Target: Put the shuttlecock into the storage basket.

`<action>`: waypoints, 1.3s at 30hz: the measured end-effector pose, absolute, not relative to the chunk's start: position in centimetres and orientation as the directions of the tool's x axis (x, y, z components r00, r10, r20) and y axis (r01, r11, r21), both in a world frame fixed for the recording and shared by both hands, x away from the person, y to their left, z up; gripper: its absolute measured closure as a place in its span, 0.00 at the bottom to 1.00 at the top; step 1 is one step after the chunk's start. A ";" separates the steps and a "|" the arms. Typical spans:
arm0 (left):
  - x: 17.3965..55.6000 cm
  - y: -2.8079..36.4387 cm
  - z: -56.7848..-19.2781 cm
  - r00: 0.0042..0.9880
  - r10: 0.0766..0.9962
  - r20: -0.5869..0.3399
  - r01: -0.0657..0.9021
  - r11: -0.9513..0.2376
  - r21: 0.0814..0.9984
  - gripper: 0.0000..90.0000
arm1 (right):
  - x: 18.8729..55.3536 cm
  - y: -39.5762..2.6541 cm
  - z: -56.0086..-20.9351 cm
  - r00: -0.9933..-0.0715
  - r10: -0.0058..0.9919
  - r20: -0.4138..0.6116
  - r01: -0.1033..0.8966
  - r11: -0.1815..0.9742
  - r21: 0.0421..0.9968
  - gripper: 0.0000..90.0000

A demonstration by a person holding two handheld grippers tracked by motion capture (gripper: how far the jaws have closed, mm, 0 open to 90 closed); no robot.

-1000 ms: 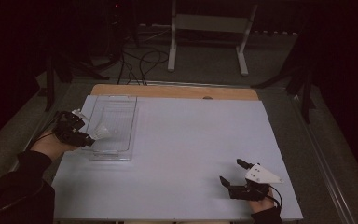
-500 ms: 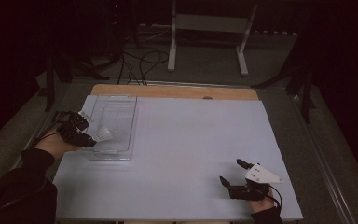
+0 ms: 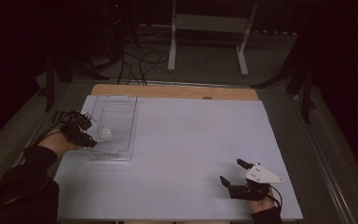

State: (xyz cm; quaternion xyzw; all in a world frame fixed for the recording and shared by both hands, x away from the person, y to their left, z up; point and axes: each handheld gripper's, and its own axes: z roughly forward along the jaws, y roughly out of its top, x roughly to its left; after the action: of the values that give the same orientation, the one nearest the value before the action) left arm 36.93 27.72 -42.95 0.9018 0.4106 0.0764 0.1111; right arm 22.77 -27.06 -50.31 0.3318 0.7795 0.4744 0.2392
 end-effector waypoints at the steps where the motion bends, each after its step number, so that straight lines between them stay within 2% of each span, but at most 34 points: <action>1: 36.9 27.7 -42.9 0.646 0.762 0.046 0.727 -0.633 0.268 0.72 | 22.8 -27.1 -50.3 -0.666 0.744 -0.057 0.291 0.329 0.898 0.13; 6: 36.9 27.6 -42.6 0.636 0.770 0.044 0.734 -0.622 0.273 0.70 | 22.7 -27.0 -50.3 -0.666 0.744 -0.059 0.289 0.330 0.899 0.13; 9: 36.9 27.7 -42.2 0.621 0.783 0.042 0.743 -0.604 0.289 0.65 | 22.7 -27.1 -50.3 -0.665 0.744 -0.058 0.290 0.330 0.898 0.13; 12: 36.9 27.8 -41.8 0.601 0.797 0.049 0.753 -0.586 0.300 0.60 | 22.7 -27.1 -50.3 -0.666 0.744 -0.059 0.290 0.330 0.898 0.13; 20: 36.6 27.5 -41.3 0.586 0.809 0.040 0.757 -0.564 0.331 0.36 | 22.7 -27.0 -50.3 -0.667 0.743 -0.059 0.289 0.331 0.898 0.13; 26: 36.6 27.2 -41.2 0.583 0.812 0.027 0.756 -0.554 0.350 0.24 | 22.7 -27.1 -50.2 -0.665 0.744 -0.058 0.289 0.329 0.899 0.13; 29: 36.5 27.0 -41.3 0.589 0.808 0.012 0.751 -0.554 0.359 0.22 | 22.7 -27.0 -50.3 -0.666 0.744 -0.059 0.290 0.330 0.898 0.13; 35: 36.6 26.7 -41.2 0.599 0.801 -0.001 0.740 -0.553 0.382 0.09 | 22.7 -27.1 -50.2 -0.664 0.745 -0.057 0.290 0.328 0.899 0.13; 37: 36.6 26.5 -41.2 0.608 0.794 -0.010 0.736 -0.558 0.384 0.02 | 22.7 -27.1 -50.2 -0.665 0.745 -0.059 0.289 0.329 0.899 0.13; 39: 36.5 26.3 -41.2 0.614 0.789 0.005 0.726 -0.567 0.389 0.00 | 22.7 -27.1 -50.2 -0.665 0.744 -0.058 0.289 0.329 0.899 0.13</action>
State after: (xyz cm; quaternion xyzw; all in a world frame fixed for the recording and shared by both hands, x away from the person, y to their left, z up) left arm 36.48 26.31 -41.21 0.8807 0.4301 0.0894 0.1769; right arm 22.71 -27.07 -50.23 0.3316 0.7792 0.4749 0.2395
